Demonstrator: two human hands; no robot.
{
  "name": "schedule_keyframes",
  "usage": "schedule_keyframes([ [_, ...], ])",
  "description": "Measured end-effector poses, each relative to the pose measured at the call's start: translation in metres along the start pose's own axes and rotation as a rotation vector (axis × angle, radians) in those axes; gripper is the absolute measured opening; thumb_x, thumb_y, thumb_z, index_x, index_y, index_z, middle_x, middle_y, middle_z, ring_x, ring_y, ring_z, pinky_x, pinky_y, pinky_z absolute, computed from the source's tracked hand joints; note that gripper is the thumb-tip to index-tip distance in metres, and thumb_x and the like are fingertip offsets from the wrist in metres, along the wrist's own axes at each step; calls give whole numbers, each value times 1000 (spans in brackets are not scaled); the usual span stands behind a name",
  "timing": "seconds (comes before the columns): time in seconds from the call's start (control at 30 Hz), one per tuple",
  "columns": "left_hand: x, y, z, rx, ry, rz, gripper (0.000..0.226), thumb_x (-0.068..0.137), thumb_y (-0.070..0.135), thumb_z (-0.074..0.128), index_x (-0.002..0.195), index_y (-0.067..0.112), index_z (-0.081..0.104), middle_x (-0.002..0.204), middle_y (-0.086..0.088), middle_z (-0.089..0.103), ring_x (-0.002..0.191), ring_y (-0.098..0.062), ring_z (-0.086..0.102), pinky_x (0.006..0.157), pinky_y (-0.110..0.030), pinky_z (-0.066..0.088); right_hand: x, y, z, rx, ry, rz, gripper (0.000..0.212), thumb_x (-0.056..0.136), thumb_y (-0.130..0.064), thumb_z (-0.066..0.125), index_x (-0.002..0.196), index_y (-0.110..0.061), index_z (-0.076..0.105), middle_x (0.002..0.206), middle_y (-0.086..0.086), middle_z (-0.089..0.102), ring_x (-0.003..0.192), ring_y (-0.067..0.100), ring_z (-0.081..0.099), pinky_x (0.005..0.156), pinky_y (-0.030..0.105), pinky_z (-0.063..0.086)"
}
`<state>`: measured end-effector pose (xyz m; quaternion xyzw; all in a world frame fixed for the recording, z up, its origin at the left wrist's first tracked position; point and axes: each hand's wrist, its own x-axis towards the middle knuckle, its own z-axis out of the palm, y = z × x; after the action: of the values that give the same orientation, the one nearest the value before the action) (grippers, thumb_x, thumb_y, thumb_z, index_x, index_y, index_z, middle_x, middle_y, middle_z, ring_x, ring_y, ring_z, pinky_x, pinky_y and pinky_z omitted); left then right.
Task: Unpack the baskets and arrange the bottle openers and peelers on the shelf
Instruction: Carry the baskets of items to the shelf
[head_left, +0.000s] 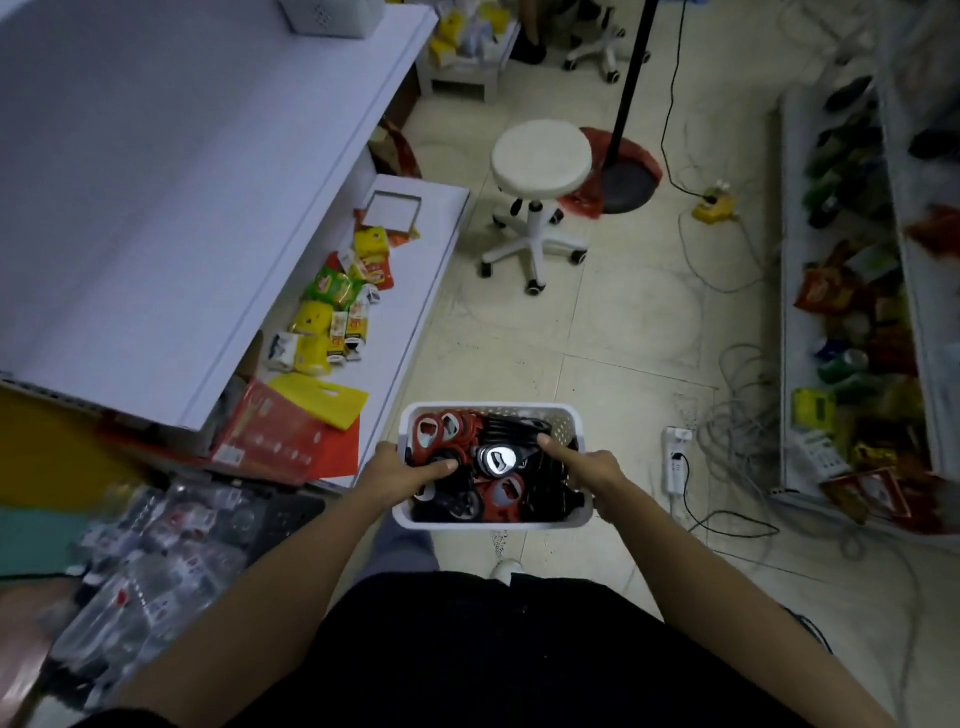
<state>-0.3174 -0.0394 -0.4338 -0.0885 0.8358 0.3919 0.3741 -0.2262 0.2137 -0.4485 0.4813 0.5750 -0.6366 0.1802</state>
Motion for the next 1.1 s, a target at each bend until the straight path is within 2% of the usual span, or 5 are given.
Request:
schedule_keyframes([
  [0.17,53,47,-3,7,2,-13,79,58,50,85,110,-3,58,104,-16,67,95,-28,65,70,-32,53,31,-50,-13,-47,23,-22,82,63,-48,84,118,6,55,114,17,60,95,29,59,62,29,47],
  [0.3,103,81,-2,-78,-39,20,50,61,48,84,94,13,71,87,-1,72,83,-16,68,60,-21,49,73,-103,-21,-112,55,-15,75,64,-41,86,114,7,57,110,18,62,95,30,62,71,34,50],
  [0.63,236,206,-36,-186,-78,54,40,68,39,83,95,11,72,90,-3,73,86,-19,69,83,-35,56,174,-265,-20,-149,132,-48,60,66,-34,86,107,3,63,105,16,66,95,30,65,75,35,55],
  [0.83,306,276,-65,-163,317,27,36,73,43,78,75,9,65,67,-3,64,63,-21,60,49,-22,38,245,-366,-5,-208,53,-112,39,71,-36,82,84,-3,66,85,8,67,69,15,63,51,20,48],
  [1.1,389,357,-87,-482,802,-212,49,75,52,72,54,14,49,48,-1,44,51,-21,47,48,-28,28,355,-535,20,-499,-156,-377,34,73,-44,78,73,-13,65,75,5,69,70,19,66,69,34,54],
])
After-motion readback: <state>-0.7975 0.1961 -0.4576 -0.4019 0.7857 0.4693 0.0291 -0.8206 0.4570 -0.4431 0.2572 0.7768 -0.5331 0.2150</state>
